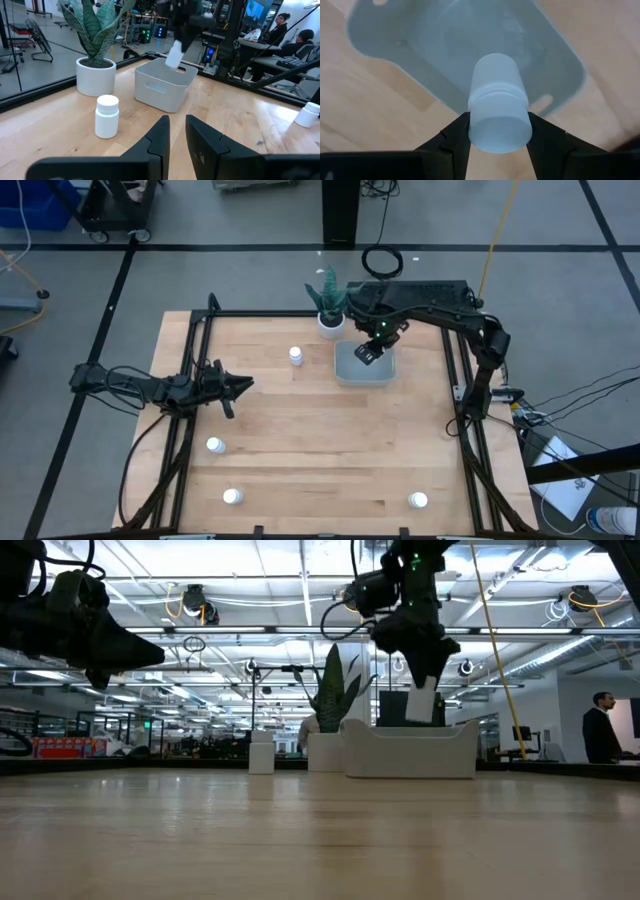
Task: Pick and place pill bottles into a basket
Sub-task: Put the white pill bottle into the gray bin
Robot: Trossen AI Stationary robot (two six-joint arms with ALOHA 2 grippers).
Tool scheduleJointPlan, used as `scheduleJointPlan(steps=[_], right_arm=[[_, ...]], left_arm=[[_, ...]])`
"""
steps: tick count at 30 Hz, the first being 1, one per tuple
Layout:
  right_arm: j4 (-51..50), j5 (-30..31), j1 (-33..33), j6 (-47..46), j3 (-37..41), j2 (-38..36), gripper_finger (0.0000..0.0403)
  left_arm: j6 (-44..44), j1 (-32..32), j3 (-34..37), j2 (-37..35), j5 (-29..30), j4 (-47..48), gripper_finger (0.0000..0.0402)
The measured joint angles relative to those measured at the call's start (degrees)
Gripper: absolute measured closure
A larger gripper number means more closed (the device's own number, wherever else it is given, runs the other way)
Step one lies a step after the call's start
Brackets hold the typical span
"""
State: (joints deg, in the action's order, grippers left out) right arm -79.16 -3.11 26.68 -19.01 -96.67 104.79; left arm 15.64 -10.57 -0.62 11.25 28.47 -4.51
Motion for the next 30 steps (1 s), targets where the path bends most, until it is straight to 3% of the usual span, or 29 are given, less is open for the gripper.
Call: scheduleJointPlan(steps=[11, 30], right_arm=[[7.92, 0.26, 0.70, 0.39, 10.12, 0.02, 0.0250], [11.94, 3.16, 1.11, 3.48, 12.40, 0.54, 0.0250]], left_arm=[[0.00, -0.01, 0.00, 0.00, 0.00, 0.00, 0.0337], [0.00, -0.02, 0.00, 0.00, 0.00, 0.00, 0.0337]])
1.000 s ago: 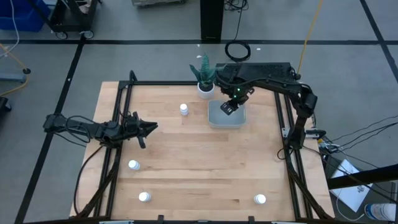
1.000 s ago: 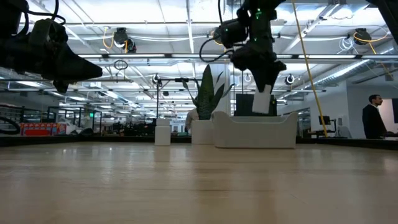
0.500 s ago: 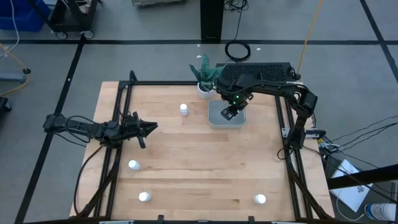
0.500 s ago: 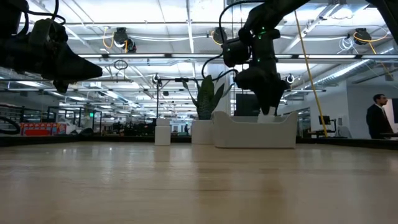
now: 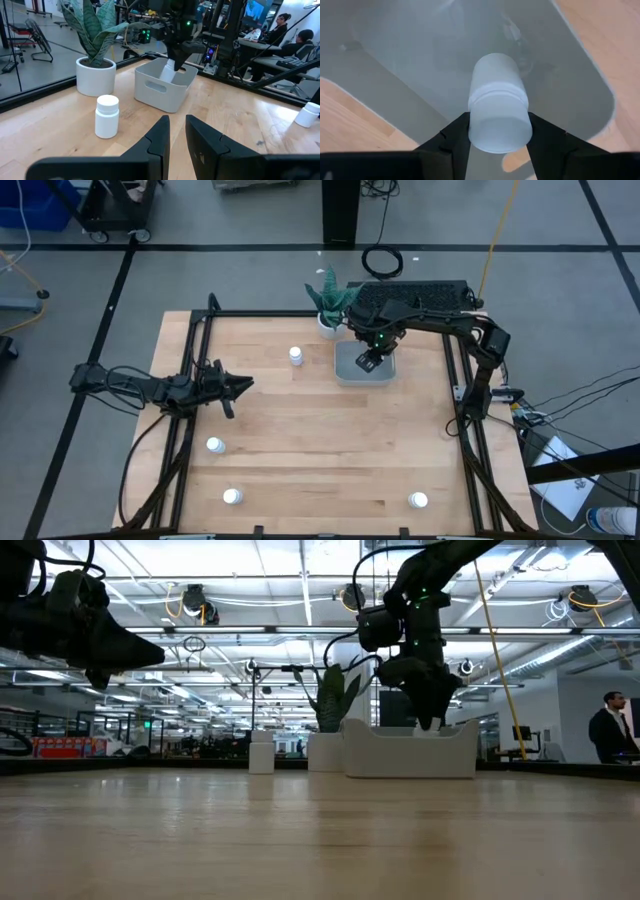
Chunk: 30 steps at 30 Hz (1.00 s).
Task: Pick and place pill bottles into a basket
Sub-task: Put the white pill bottle into the gray bin
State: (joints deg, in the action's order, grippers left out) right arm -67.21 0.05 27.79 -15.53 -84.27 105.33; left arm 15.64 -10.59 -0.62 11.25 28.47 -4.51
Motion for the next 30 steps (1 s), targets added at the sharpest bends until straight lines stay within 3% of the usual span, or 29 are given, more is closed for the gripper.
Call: scheduleJointPlan(steps=[21, 30], right_arm=[[0.81, -0.27, -0.51, 1.51, -0.15, 3.89, 0.0243], [1.11, -1.87, -0.50, 1.89, -0.01, 4.09, 0.0201]], left_arm=[[0.00, 0.00, 0.00, -0.02, 0.00, 0.00, 0.0337], [0.00, 0.00, 0.00, 0.00, 0.00, 0.00, 0.0337]])
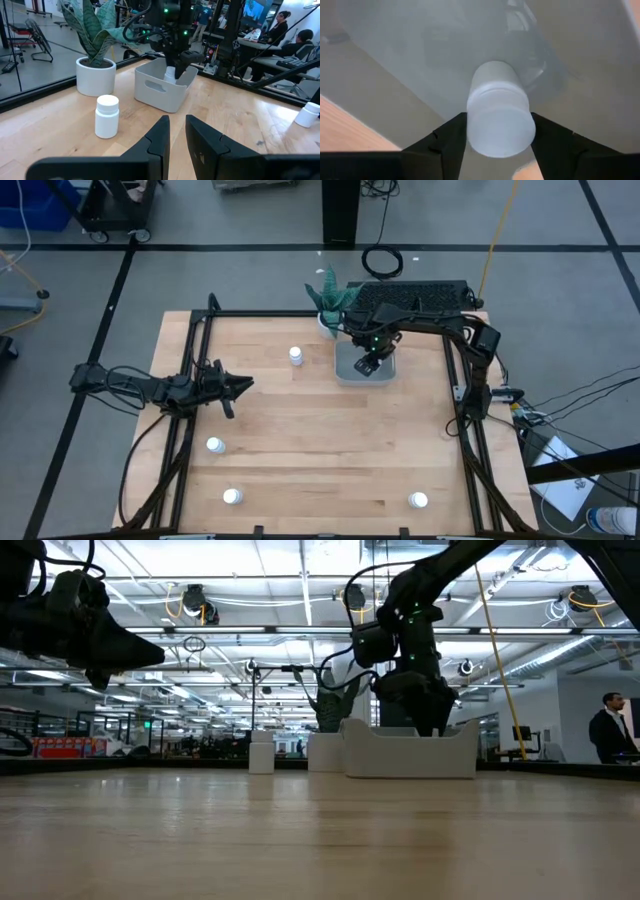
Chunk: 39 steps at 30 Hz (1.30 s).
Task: Pick and place pill bottles into a basket
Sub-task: Put the white pill bottle into the gray bin
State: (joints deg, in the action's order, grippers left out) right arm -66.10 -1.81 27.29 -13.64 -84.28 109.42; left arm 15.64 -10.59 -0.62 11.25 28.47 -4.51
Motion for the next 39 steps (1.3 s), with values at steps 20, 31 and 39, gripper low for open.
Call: scheduleJointPlan(steps=[20, 31, 39], right_arm=[[0.86, 0.19, 0.02, -4.18, 0.01, -12.98, 0.0150], [4.00, -12.07, -2.06, -14.79, -0.01, -30.47, 0.0152], [7.43, -15.08, -10.82, -22.79, -0.07, -37.04, 0.0152]], left_arm=[[0.00, 0.00, 0.00, -0.02, 0.00, 0.00, 0.0337], [0.00, 0.00, 0.00, 0.00, 0.00, 0.00, 0.0337], [0.00, 0.01, 0.00, -0.02, 0.00, 0.00, 0.0337]])
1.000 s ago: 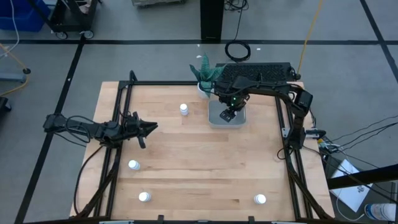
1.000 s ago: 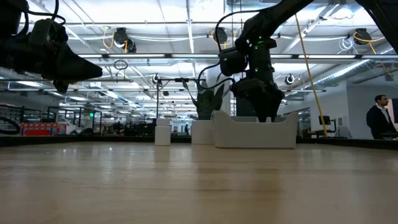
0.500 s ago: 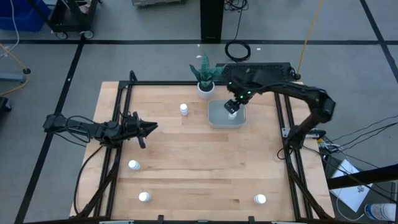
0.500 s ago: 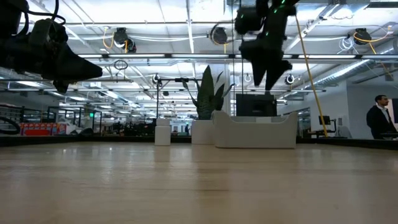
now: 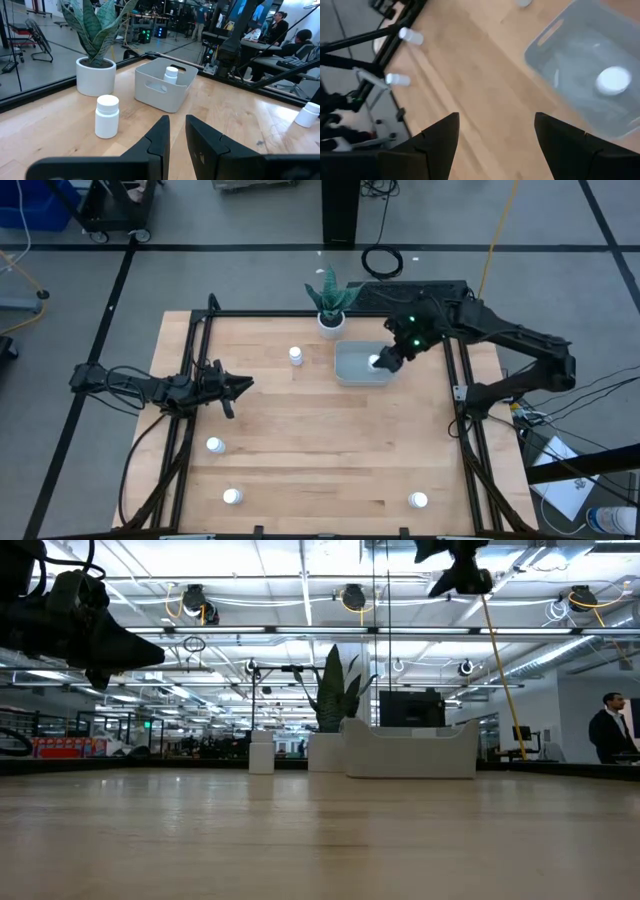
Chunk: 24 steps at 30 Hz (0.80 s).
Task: Pick and place pill bottles into a basket
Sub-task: Put the white pill bottle into the gray bin
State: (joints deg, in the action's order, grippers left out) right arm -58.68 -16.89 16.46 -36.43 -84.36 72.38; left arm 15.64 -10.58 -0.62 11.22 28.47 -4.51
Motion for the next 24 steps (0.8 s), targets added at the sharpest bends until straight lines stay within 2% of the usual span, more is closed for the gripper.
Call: scheduleJointPlan(steps=[13, 20, 24], right_arm=[[-5.81, 1.96, -25.92, -7.80, 0.00, -3.52, 0.0152], [-4.85, 7.28, -40.43, -14.10, 0.00, -2.03, 0.0152], [-3.28, 9.61, -45.75, -19.97, 0.00, -0.61, 0.0152]], left_arm=[[0.00, 0.00, 0.01, 0.00, 0.02, 0.00, 0.0337], [0.00, 0.00, 0.01, 0.00, 0.02, 0.00, 0.0337], [0.00, 0.01, 0.02, 0.00, 0.02, 0.00, 0.0337]])
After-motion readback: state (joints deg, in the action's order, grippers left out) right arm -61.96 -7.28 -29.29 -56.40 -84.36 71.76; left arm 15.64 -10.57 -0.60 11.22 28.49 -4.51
